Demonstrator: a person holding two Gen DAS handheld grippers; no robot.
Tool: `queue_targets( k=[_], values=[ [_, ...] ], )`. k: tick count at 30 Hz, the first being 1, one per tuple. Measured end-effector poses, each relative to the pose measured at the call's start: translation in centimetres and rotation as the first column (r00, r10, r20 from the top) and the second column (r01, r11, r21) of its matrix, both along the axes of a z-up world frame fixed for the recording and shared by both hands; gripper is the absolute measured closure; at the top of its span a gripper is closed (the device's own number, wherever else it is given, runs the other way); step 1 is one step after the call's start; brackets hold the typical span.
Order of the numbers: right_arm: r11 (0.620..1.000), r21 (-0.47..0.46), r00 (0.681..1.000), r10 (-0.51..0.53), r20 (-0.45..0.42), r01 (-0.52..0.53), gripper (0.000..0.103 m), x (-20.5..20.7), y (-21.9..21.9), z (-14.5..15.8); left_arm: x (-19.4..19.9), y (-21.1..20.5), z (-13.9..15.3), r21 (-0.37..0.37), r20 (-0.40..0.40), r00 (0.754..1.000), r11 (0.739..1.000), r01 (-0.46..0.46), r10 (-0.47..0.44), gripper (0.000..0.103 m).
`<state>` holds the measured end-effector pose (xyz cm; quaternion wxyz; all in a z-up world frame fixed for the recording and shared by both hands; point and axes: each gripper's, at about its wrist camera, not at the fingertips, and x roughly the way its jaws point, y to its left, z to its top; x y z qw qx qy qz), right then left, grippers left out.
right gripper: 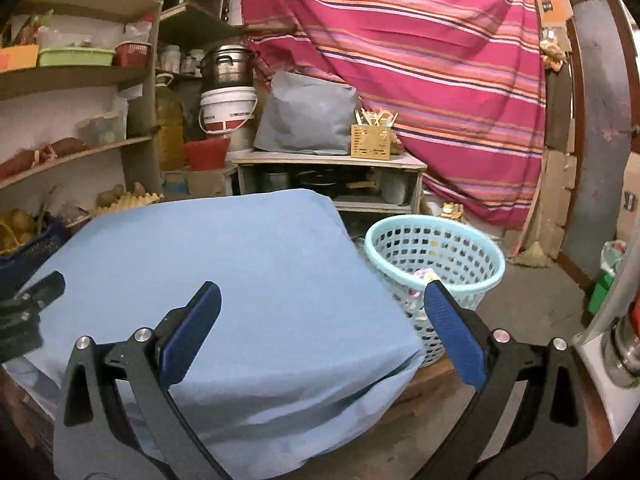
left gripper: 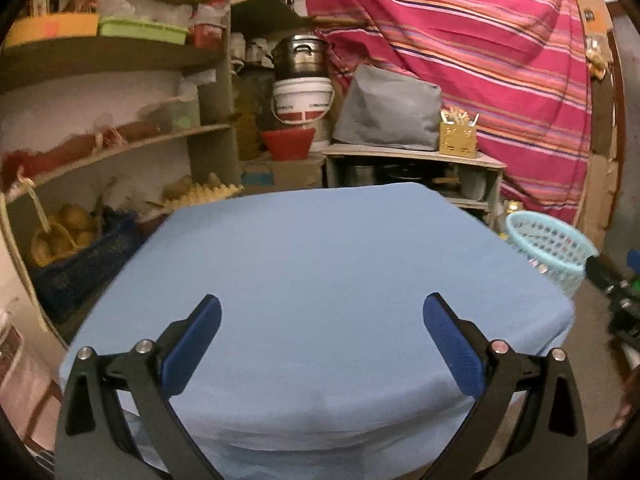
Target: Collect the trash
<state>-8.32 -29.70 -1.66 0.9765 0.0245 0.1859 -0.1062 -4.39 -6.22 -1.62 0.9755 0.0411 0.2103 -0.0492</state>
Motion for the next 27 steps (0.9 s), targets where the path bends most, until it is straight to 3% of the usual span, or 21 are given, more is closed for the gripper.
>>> queue_targets(
  k=[8, 18, 27],
  values=[
    [1.0, -0.007, 1.0, -0.002, -0.009, 0.002, 0.004, 0.2, 1.3, -1.5, 1.2, 1.2, -1.3, -0.106, -0.06, 0.997, 0.993, 0.045, -0.052, 0.004],
    [1.0, 0.005, 1.0, -0.001, -0.004, 0.001, 0.004, 0.8, 1.7, -1.9, 1.5, 1.3, -1.9, -0.063, -0.018, 0.999, 0.998, -0.027, 0.026, 0.004],
    [1.0, -0.005, 1.0, 0.009, 0.01, -0.009, 0.004, 1.2, 2.3, -1.6, 1.7, 1.3, -2.5, -0.045, -0.018, 0.999, 0.998, -0.043, 0.042, 0.004]
  ],
)
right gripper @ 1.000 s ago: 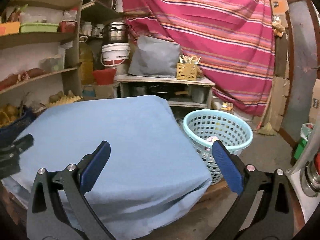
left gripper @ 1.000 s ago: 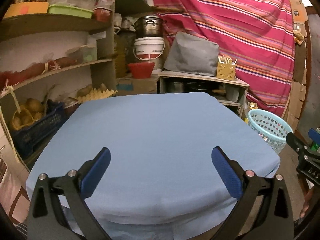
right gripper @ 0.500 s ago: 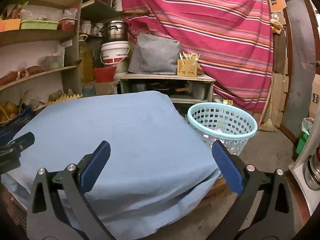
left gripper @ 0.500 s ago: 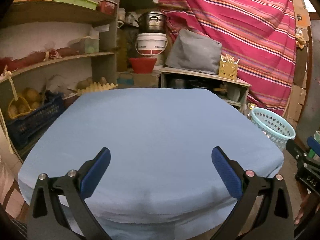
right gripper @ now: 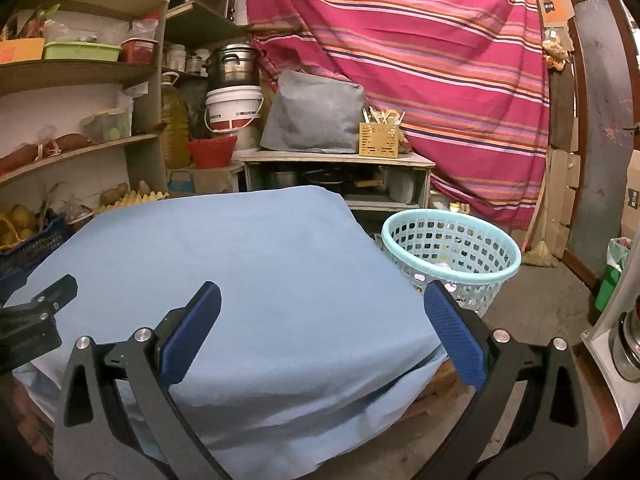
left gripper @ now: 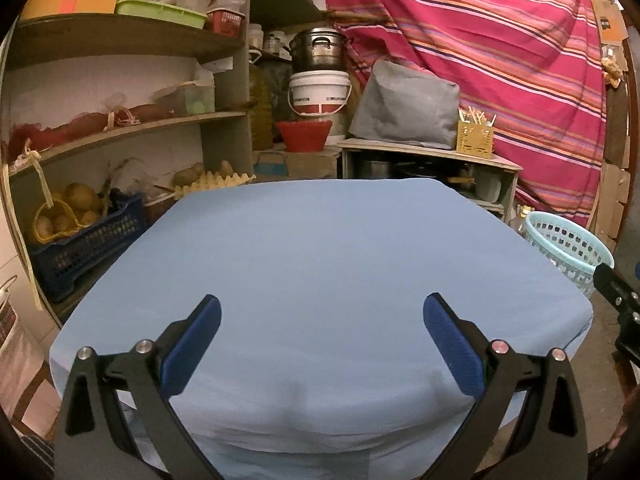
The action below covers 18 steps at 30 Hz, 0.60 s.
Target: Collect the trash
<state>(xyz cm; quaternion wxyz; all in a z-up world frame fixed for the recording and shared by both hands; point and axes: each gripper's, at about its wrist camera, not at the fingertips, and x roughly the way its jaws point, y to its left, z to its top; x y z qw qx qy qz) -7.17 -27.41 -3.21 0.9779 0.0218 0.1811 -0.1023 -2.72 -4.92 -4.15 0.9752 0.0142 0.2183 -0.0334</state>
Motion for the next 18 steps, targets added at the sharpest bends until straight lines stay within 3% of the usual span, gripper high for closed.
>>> queue_targets(
  k=[18],
  values=[
    [1.0, -0.017, 1.0, 0.007, 0.015, -0.006, 0.004, 0.32, 0.8, 0.13, -0.03, 0.03, -0.46, 0.032, 0.011, 1.0, 0.999, -0.008, 0.007, 0.004]
  ],
)
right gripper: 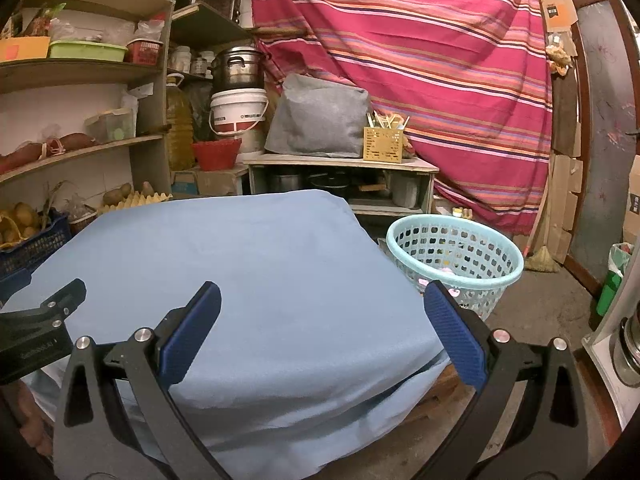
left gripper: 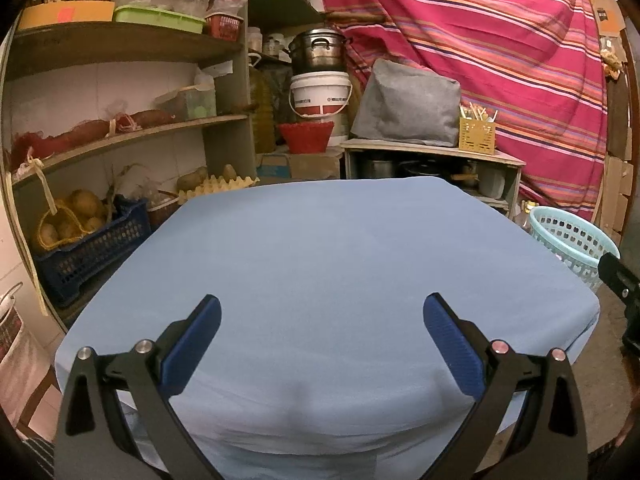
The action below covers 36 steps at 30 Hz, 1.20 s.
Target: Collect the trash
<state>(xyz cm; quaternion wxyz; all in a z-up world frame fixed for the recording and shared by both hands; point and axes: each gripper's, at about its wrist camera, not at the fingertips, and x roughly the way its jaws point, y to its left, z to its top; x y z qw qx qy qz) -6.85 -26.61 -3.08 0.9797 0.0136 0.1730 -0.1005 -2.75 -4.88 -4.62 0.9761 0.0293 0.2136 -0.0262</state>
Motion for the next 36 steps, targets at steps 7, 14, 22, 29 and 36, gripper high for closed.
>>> queue_targets(
  k=[7, 14, 22, 29, 36],
  values=[
    [1.0, -0.004, 1.0, 0.0, 0.002, 0.0, 0.004, -0.1, 0.2, -0.1, -0.1, 0.2, 0.1, 0.006, 0.008, 1.0, 1.0, -0.003, 0.003, 0.004],
    [1.0, -0.003, 1.0, -0.001, 0.002, 0.001, 0.004, -0.1, 0.2, -0.1, -0.3, 0.3, 0.3, 0.012, 0.015, 1.0, 1.0, -0.005, 0.005, 0.004],
    [1.0, -0.005, 1.0, 0.001, 0.004, -0.001, 0.004, 0.0, 0.4, -0.2, -0.3, 0.3, 0.4, 0.014, 0.017, 1.0, 1.0, -0.004, 0.003, 0.004],
    [1.0, -0.004, 1.0, 0.001, 0.006, -0.001, 0.004, 0.0, 0.4, -0.1, -0.4, 0.4, 1.0, 0.027, 0.033, 0.999, 1.0, 0.0, -0.001, 0.004],
    [1.0, -0.005, 1.0, 0.006, 0.008, -0.006, 0.004, 0.1, 0.7, -0.2, -0.5, 0.4, 1.2, 0.034, 0.045, 0.999, 0.999, 0.001, -0.003, 0.004]
  ],
)
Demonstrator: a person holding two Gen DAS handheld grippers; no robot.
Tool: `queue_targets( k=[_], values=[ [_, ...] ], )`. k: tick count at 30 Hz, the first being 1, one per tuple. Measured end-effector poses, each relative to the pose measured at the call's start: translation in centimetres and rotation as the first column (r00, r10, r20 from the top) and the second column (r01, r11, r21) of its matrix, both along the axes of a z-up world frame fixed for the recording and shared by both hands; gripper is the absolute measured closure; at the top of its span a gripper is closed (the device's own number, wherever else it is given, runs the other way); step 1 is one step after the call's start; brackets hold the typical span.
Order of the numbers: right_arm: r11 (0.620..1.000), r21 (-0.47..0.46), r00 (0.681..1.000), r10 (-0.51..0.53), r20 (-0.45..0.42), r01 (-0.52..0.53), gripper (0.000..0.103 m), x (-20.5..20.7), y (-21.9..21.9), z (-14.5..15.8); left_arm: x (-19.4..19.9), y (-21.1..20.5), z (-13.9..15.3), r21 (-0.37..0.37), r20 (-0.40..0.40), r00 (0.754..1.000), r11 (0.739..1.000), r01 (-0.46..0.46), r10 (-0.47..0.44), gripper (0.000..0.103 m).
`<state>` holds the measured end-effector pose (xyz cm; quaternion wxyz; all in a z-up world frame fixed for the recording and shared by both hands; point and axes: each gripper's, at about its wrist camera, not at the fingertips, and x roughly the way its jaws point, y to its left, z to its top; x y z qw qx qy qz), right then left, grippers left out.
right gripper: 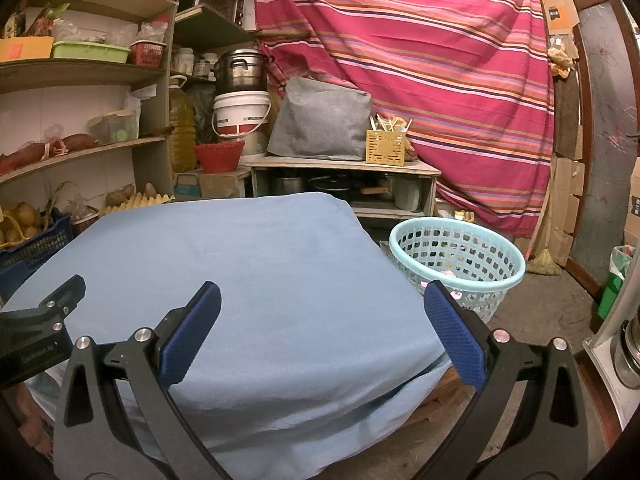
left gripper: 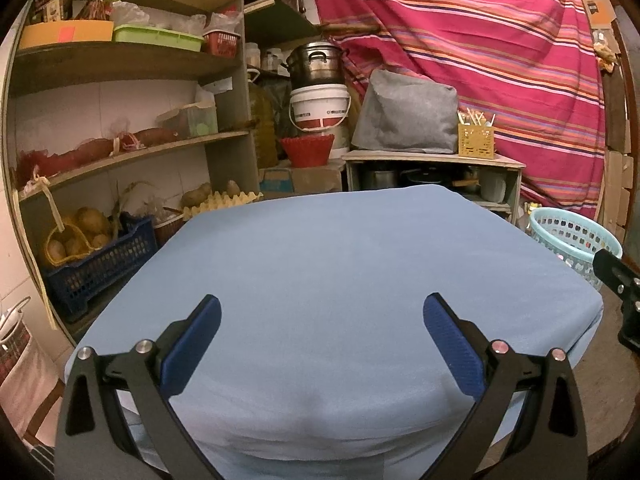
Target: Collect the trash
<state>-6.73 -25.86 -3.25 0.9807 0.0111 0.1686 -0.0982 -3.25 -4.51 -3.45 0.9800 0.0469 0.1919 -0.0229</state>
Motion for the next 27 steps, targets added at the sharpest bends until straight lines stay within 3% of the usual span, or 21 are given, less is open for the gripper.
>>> queue_targets(
  k=[27],
  values=[
    [1.0, -0.009, 1.0, 0.005, 0.006, -0.005, 0.004, 0.24, 0.6, 0.58, 0.23, 0.08, -0.07, -0.006, 0.002, 1.0, 1.0, 0.007, -0.007, 0.004]
  ],
)
